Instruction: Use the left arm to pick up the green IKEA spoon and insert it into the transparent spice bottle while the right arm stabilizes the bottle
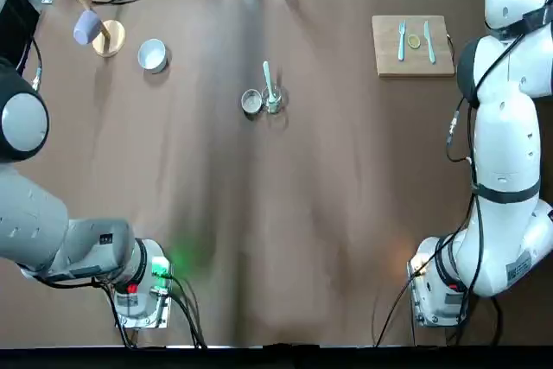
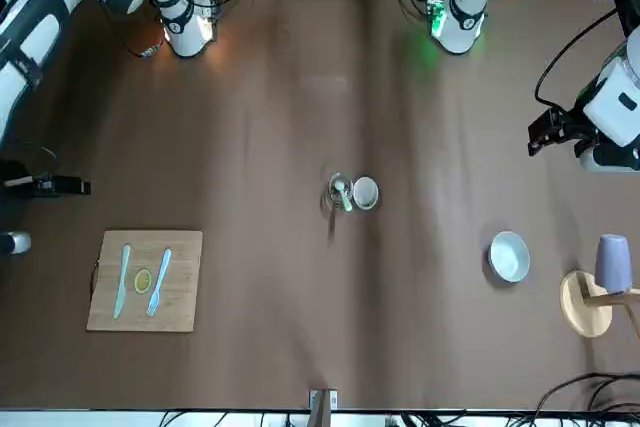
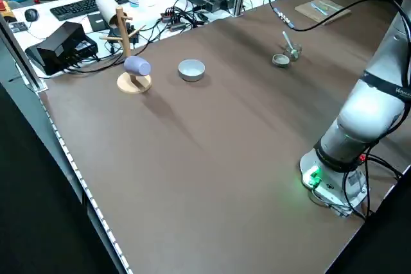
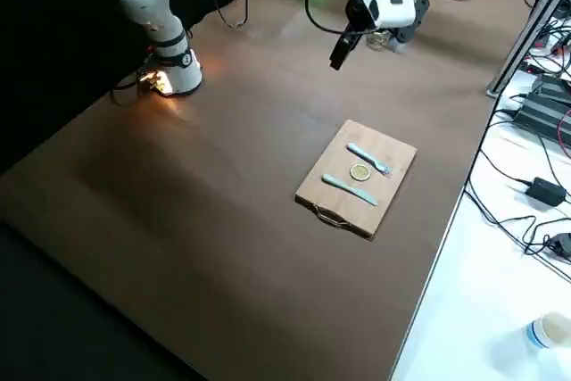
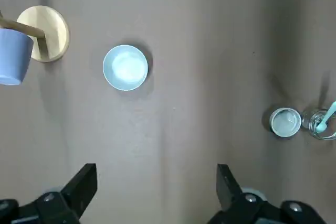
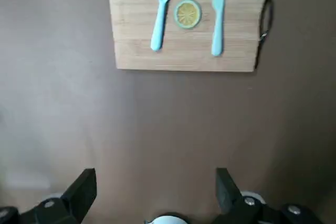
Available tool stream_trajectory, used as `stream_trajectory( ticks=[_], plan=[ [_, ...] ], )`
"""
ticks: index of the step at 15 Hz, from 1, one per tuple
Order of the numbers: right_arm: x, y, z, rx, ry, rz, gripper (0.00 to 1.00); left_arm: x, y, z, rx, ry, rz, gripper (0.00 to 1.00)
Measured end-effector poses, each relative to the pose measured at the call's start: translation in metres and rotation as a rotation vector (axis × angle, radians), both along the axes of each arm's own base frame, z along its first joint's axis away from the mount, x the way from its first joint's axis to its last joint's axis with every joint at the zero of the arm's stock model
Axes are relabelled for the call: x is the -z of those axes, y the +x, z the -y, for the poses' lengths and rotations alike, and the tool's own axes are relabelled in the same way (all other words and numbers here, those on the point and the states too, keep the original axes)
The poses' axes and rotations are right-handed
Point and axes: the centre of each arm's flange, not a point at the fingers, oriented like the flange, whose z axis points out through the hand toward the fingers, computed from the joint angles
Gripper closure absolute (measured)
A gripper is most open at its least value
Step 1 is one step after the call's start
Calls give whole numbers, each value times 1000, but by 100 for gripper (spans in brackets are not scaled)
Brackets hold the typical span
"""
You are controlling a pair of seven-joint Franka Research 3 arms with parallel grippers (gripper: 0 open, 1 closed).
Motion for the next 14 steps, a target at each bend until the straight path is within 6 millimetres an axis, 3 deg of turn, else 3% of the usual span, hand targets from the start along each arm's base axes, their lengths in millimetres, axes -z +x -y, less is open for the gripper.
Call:
stream_trajectory(
  ticks=[2,4,9,12,14],
  plan=[
    [-11,-2,-10,-8,-42,11,0,1,0,-1,-2,0,-2,0],
    [-9,-1,-15,-1,-64,4,0,1,0,-4,-7,1,-3,0],
    [10,12,-3,31,-114,4,0,2,1,-7,-10,1,-4,0],
    [3,4,14,34,-112,31,0,2,1,-7,-10,1,-3,0],
    [-4,-7,8,24,-75,68,0,2,1,-7,-11,1,-4,0]
  ],
)
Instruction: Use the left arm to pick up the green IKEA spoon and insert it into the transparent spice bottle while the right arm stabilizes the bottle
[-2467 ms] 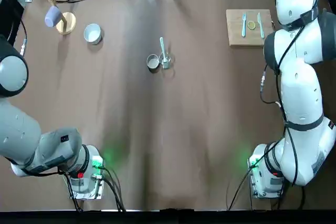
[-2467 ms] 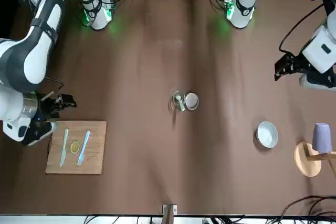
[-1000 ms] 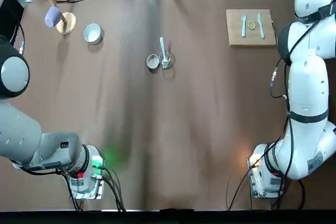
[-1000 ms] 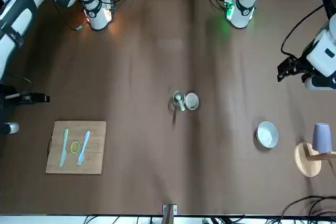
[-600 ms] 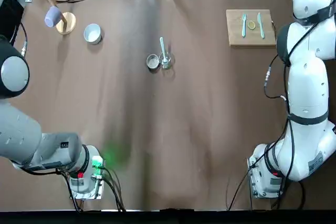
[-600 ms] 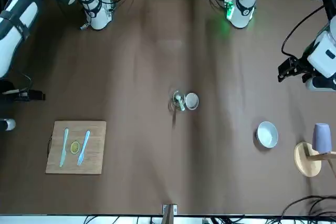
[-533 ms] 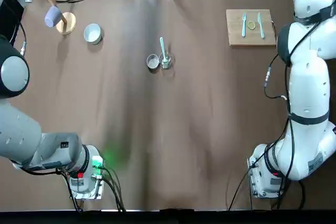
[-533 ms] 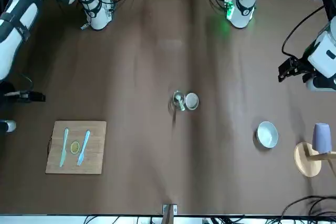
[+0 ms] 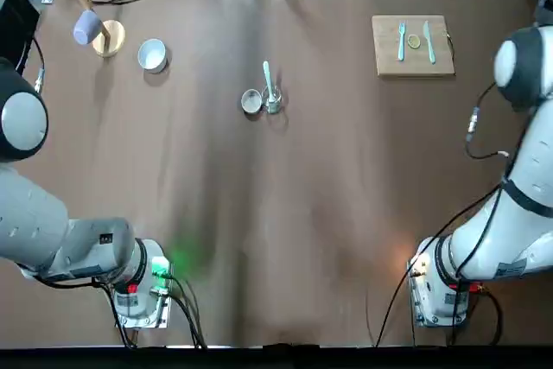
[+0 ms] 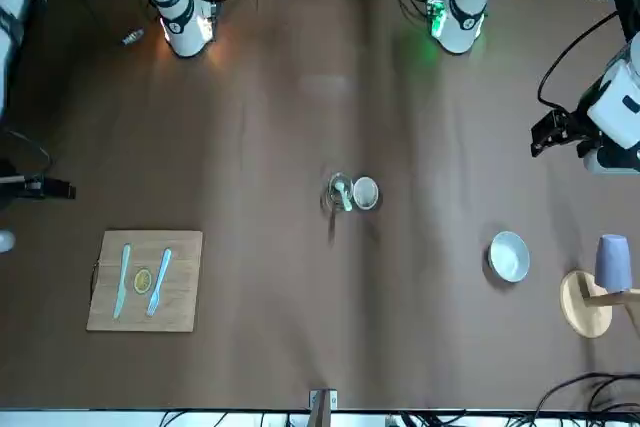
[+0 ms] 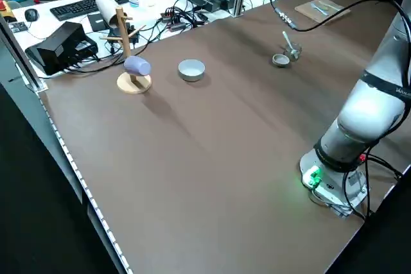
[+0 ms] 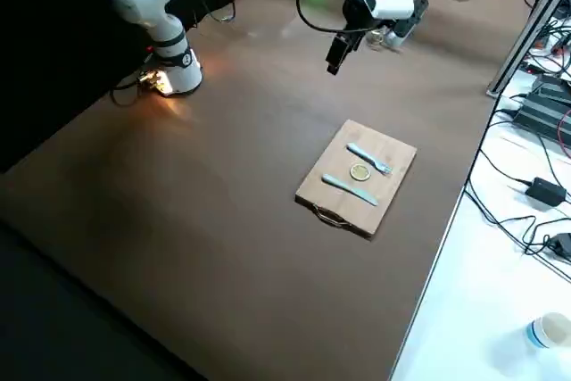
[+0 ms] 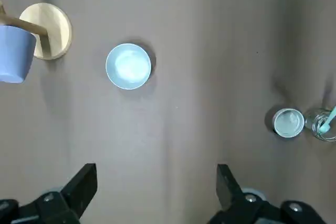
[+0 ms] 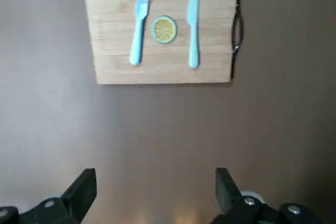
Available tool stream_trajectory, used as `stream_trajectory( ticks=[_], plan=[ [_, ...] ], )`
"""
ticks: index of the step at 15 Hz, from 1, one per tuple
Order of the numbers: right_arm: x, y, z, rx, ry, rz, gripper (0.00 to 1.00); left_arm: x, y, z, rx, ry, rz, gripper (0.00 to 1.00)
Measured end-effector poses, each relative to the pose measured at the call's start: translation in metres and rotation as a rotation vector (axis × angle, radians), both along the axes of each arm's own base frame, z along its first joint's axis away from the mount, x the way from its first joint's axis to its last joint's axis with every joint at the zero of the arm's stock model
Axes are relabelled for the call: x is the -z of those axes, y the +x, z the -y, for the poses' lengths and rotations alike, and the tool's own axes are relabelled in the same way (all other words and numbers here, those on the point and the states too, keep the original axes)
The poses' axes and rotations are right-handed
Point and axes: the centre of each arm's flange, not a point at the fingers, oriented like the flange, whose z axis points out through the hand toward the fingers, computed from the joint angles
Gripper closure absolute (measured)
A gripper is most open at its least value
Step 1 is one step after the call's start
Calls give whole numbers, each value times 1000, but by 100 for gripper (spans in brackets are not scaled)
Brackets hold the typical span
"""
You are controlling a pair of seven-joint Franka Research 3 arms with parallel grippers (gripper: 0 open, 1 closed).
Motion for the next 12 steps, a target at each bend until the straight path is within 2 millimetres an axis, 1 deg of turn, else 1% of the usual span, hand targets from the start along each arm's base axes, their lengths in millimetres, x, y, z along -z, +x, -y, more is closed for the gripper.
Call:
stream_trajectory(
  ticks=[1,4,6,8,12],
  plan=[
    [-11,-19,-5,-5,24,33,0,0,0,0,0,0,0,0],
    [-29,-54,-2,-3,52,91,0,0,0,0,0,0,0,0],
    [-39,-73,2,-8,45,104,0,0,0,0,0,0,0,0],
    [-41,-81,4,-8,34,103,0,0,0,0,0,0,0,0],
    [-35,-81,1,8,19,87,0,0,0,0,0,0,1,0]
  ],
)
